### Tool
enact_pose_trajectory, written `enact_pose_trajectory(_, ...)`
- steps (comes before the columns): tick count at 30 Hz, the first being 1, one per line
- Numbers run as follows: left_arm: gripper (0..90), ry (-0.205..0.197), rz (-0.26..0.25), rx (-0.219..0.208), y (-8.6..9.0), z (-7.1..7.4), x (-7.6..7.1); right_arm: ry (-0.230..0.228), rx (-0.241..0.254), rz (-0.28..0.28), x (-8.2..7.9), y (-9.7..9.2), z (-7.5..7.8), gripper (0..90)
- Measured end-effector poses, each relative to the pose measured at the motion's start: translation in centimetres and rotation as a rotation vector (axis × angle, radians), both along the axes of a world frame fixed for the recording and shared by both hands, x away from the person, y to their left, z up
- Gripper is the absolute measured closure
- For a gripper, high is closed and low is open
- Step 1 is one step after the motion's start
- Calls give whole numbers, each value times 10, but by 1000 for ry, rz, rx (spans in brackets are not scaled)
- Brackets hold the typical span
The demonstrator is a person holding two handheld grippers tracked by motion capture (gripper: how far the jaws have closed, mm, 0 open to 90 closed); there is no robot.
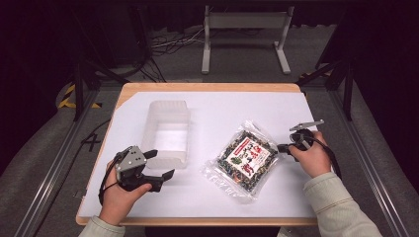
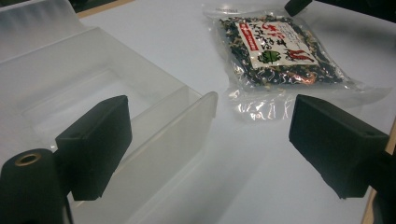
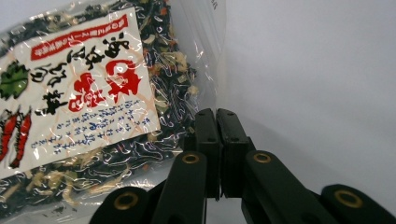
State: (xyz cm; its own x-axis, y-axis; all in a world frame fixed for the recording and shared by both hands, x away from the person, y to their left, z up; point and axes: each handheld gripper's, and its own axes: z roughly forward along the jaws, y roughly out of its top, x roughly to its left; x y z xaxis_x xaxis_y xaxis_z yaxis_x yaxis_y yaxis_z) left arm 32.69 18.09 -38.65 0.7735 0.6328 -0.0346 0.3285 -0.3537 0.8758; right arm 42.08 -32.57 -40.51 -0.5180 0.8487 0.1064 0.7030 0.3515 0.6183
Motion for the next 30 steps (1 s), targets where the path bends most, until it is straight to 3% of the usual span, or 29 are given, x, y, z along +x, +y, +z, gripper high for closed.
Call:
enact_pose_trajectory(6, 140, -14, -14, -13, -3, 7, 3, -80, 19, 24, -6, 1, 29, 892)
enact_pose_trajectory(18, 134, -32, -41, -18, -17, 16, 9, -228, 3, 89, -28, 13, 86, 893)
enact_pose_trajectory(30, 131, -36, -40, -24, -19, 19, 11, -301, 20, 129, -42, 20, 121, 894)
